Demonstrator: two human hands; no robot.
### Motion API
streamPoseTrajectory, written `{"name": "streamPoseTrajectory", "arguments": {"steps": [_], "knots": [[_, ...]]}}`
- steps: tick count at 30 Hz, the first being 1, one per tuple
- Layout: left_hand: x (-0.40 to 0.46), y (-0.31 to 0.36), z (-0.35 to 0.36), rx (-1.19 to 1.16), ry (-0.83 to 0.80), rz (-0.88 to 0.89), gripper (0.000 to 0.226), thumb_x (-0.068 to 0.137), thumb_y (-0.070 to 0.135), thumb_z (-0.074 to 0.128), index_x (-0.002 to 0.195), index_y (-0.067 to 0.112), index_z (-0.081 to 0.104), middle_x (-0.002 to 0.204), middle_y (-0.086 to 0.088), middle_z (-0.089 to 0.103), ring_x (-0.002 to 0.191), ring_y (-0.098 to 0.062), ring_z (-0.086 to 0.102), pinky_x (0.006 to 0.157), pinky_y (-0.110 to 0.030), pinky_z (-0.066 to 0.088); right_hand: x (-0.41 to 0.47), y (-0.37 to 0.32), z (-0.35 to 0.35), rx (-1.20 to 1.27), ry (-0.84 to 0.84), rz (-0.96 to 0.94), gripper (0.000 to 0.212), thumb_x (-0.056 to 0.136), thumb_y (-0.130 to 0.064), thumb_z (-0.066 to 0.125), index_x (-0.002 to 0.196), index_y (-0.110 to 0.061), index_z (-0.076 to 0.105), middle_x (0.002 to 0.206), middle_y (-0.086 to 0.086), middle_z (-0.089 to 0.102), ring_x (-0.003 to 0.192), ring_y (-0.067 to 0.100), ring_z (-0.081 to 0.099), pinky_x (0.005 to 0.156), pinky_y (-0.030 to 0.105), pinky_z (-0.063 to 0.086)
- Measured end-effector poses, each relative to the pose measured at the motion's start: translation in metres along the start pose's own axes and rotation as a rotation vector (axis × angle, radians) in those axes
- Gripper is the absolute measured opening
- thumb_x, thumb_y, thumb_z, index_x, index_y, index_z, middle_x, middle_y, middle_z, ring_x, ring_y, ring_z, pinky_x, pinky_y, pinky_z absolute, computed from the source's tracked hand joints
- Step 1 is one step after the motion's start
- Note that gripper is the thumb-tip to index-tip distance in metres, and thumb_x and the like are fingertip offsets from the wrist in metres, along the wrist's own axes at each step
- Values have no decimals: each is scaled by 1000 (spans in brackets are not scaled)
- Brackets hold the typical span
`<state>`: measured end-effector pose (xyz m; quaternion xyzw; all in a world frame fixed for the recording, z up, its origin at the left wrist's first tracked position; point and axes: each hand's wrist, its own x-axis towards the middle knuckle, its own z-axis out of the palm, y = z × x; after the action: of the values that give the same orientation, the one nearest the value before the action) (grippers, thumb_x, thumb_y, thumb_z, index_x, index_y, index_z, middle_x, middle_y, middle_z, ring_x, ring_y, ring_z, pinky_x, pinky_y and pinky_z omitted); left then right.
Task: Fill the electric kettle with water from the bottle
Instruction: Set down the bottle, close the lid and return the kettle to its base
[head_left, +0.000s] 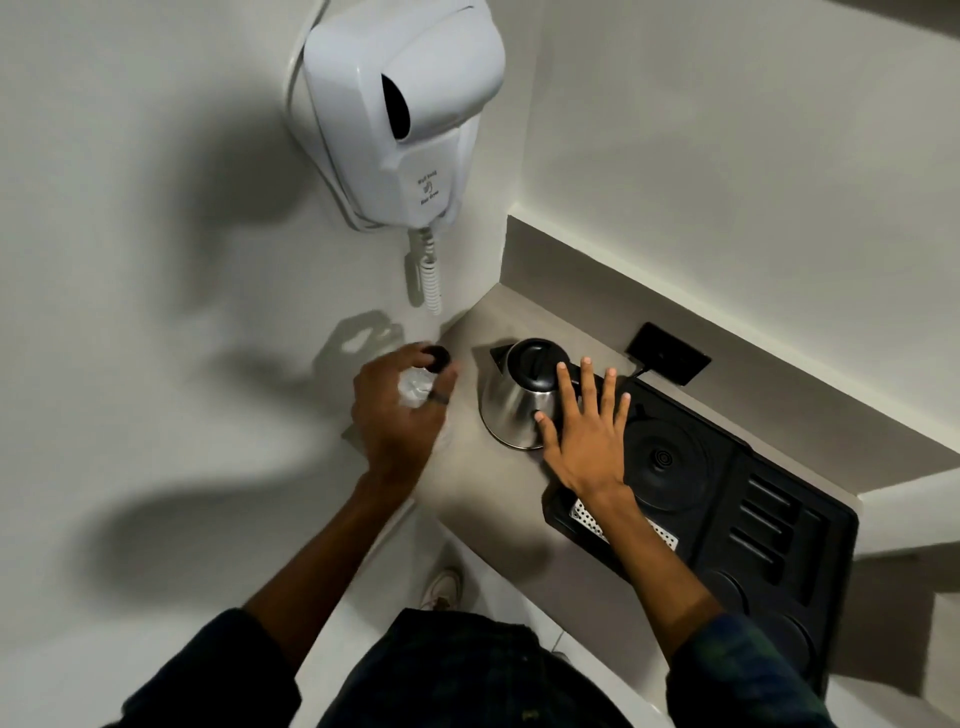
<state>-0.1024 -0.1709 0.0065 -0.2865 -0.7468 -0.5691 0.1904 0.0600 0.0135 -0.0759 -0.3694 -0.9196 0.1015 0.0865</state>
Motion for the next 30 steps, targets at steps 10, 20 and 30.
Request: {"name": "streamPoseTrajectory", "arguments": {"steps": [10, 20, 30], "knots": [[21, -13, -7, 24, -178, -227, 39, 87, 47, 80, 112, 17, 81, 106, 3, 81, 100, -11, 76, 93, -33, 59, 1, -1, -3, -3, -15, -2, 75, 107, -62, 35, 171, -29, 13, 180, 9, 3, 164, 41, -9, 132, 65, 1], [43, -9, -13, 80, -316, -262, 20, 80, 39, 86, 97, 29, 81, 90, 17, 80, 89, -2, 76, 88, -38, 62, 1, -4, -2, -1, -30, 9, 77, 106, -62, 36, 171, -28, 12, 180, 9, 1, 164, 42, -11, 131, 66, 3], [-6, -11, 2, 248, -277, 181, 88, 91, 56, 72, 156, 7, 40, 168, -18, 30, 160, -37, 16, 129, -47, 23, 3, -7, -11, 14, -38, -20, 72, 108, -57, 35, 171, -30, 12, 180, 7, 4, 165, 41, -7, 131, 63, -2]]}}
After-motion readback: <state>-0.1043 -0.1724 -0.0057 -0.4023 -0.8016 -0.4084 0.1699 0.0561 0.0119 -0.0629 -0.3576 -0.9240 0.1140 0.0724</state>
